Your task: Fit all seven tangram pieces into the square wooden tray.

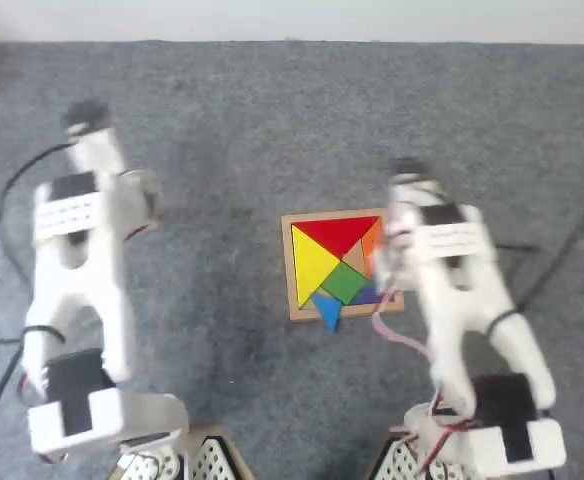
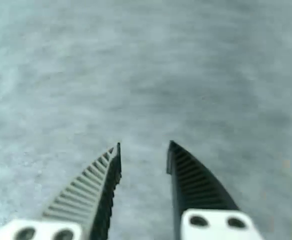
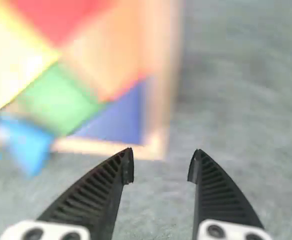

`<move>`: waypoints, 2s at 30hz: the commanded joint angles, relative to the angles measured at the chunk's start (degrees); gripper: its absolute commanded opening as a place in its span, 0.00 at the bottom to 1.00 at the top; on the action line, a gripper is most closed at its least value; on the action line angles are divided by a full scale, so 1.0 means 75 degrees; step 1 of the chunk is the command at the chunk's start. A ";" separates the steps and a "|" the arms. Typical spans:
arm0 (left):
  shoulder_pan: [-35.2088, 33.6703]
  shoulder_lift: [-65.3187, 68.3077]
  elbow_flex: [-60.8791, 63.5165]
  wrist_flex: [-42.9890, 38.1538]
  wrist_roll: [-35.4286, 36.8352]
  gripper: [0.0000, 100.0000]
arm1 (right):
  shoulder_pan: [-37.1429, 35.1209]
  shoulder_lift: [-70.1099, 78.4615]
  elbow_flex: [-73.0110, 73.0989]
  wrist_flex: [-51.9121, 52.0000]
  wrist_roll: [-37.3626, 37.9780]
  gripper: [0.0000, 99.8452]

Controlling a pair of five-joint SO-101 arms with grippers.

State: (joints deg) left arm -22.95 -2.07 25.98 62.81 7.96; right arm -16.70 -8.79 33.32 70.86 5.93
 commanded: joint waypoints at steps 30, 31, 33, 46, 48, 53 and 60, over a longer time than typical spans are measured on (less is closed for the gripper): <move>-0.0750 0.0961 0.0674 -0.1395 -0.1067 0.21 | -0.2971 -0.0545 0.0750 -0.0463 0.1618 0.19; -0.0750 0.0961 0.0674 -0.1395 -0.1067 0.21 | -0.2866 -0.0545 0.0750 -0.0463 0.1700 0.19; -0.0750 0.0961 0.0674 -0.1395 -0.1067 0.21 | -0.2749 -0.0533 0.0762 -0.0451 0.1758 0.19; -0.0750 0.0961 0.0674 -0.1383 -0.1067 0.21 | -0.2585 0.0299 0.0246 -0.0557 0.1829 0.19; -0.0750 0.0961 0.0674 -0.1383 -0.1067 0.21 | -0.2362 0.0299 0.0164 -0.0522 0.2086 0.19; -0.0750 0.0961 0.0674 -0.1383 -0.1067 0.21 | -0.1846 0.0311 0.0035 -0.0522 0.2356 0.19; -0.0738 0.0961 0.0674 -0.1383 -0.1067 0.21 | -0.1846 0.0322 -0.0082 -0.0604 0.2403 0.19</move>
State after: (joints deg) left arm -28.31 5.93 33.19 52.00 0.40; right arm -31.38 -6.24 36.22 67.16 23.16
